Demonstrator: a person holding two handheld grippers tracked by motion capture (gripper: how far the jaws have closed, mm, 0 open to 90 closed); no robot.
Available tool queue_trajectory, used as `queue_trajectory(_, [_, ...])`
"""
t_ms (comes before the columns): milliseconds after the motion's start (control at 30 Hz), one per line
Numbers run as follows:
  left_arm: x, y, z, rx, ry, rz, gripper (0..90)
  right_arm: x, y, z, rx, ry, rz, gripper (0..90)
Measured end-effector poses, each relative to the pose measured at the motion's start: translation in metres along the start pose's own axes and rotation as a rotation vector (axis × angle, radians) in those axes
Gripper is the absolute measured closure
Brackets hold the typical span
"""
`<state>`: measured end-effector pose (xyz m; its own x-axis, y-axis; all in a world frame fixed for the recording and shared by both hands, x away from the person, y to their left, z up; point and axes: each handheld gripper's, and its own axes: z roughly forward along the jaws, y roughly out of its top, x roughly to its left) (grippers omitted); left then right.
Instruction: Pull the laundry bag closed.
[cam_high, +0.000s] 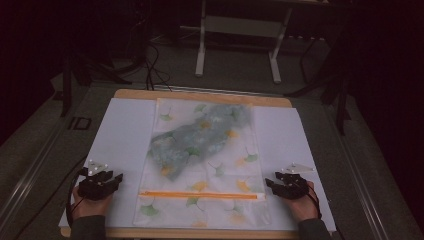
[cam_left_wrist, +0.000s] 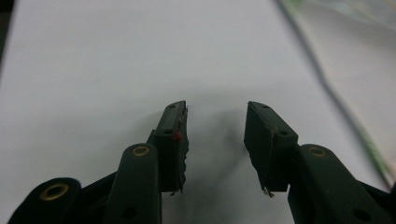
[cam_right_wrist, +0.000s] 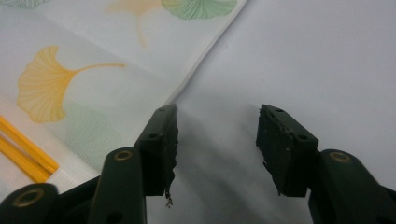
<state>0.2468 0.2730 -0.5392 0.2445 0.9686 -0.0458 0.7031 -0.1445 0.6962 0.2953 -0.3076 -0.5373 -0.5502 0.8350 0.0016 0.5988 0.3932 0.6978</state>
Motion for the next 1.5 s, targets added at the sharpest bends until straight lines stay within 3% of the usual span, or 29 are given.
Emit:
queue_trajectory(133, [-0.001,0.000,-0.001,-0.006,-0.023,0.012,59.7,0.001,0.000,0.000,-0.002,0.006,-0.002,48.8])
queue_trajectory(167, [-0.002,0.001,-0.002,-0.006,-0.056,0.027,59.7,0.001,0.000,-0.001,0.000,0.010,-0.004,49.3])
queue_trajectory(333, [-0.004,0.001,-0.004,0.001,-0.092,0.040,63.7,0.004,0.001,-0.002,-0.011,0.026,-0.012,52.3])
queue_trajectory(833, [-0.011,-0.001,-0.004,0.031,-0.089,0.100,56.5,0.019,0.016,-0.001,-0.026,0.107,-0.074,55.6])
queue_trajectory(1333, [-0.013,0.000,-0.010,0.002,-0.109,0.106,58.0,0.043,0.040,0.007,-0.001,0.172,-0.167,55.2])
queue_trajectory(1500, [-0.011,-0.001,-0.010,0.000,-0.120,0.095,58.1,0.058,0.047,0.015,0.007,0.208,-0.201,55.3])
